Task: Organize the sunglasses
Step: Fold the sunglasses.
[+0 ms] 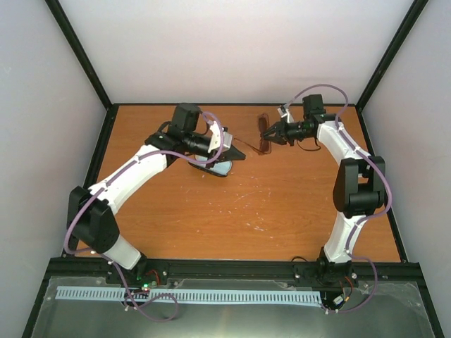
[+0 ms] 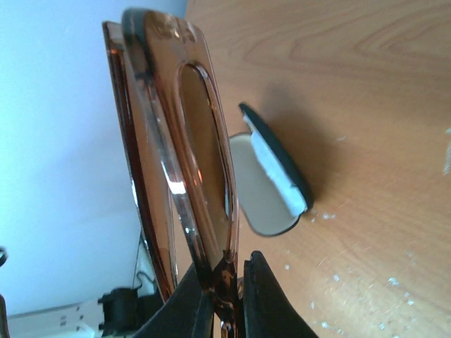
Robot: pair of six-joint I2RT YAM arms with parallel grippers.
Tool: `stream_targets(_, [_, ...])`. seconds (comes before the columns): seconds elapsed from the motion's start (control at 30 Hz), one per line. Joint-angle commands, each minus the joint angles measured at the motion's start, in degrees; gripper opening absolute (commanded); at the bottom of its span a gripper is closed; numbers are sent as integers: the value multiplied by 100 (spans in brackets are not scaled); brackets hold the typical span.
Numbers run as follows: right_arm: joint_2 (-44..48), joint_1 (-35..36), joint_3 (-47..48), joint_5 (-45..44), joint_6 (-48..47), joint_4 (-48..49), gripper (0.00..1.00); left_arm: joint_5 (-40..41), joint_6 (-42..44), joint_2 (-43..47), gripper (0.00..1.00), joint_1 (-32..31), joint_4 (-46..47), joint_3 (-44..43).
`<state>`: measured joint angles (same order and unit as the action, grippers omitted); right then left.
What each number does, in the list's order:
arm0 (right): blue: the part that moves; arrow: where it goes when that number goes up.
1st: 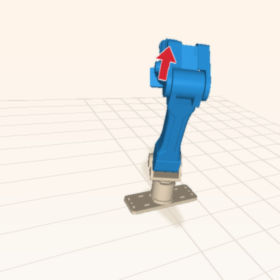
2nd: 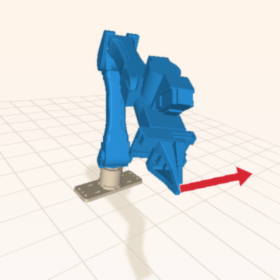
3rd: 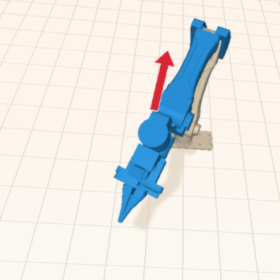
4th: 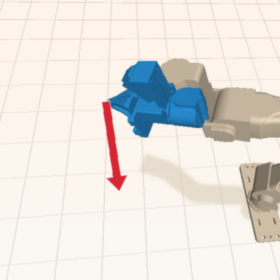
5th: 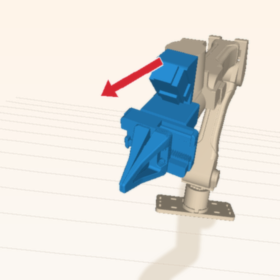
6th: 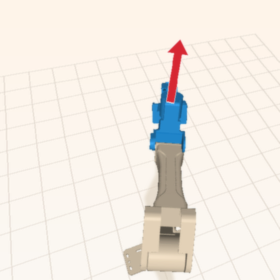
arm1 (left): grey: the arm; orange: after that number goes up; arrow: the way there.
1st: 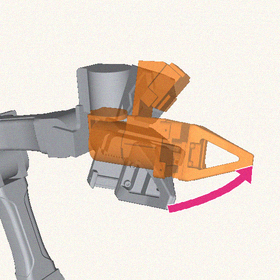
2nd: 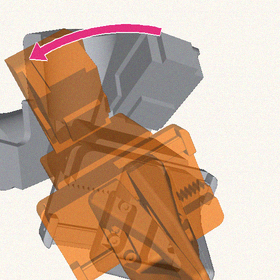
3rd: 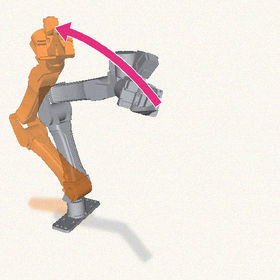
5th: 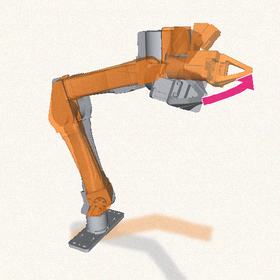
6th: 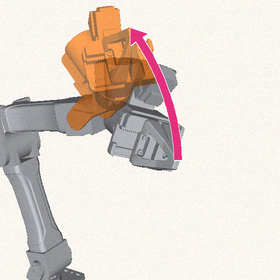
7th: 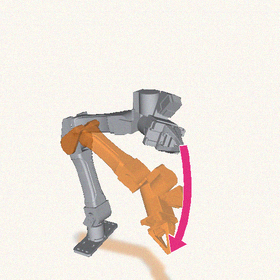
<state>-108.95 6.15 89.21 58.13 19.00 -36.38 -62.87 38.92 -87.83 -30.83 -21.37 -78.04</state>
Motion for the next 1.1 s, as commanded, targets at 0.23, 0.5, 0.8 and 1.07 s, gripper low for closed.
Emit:
stream_targets(0.23, [744,371,-359,732,-272,-264,3,-786,372,-375,2,-182,211,-47])
stream_targets(0.5, [891,646,-178,1184,-674,-794,3,-741,-117,-438,3,-187,820,27])
stream_targets(0.8, [1248,869,-267,1295,-883,-1249,3,-654,-149,-639,3,-187,913,-152])
stream_targets(1.07, [1710,950,-596,1393,-894,-1551,3,-651,-38,-863,3,-178,818,-378])
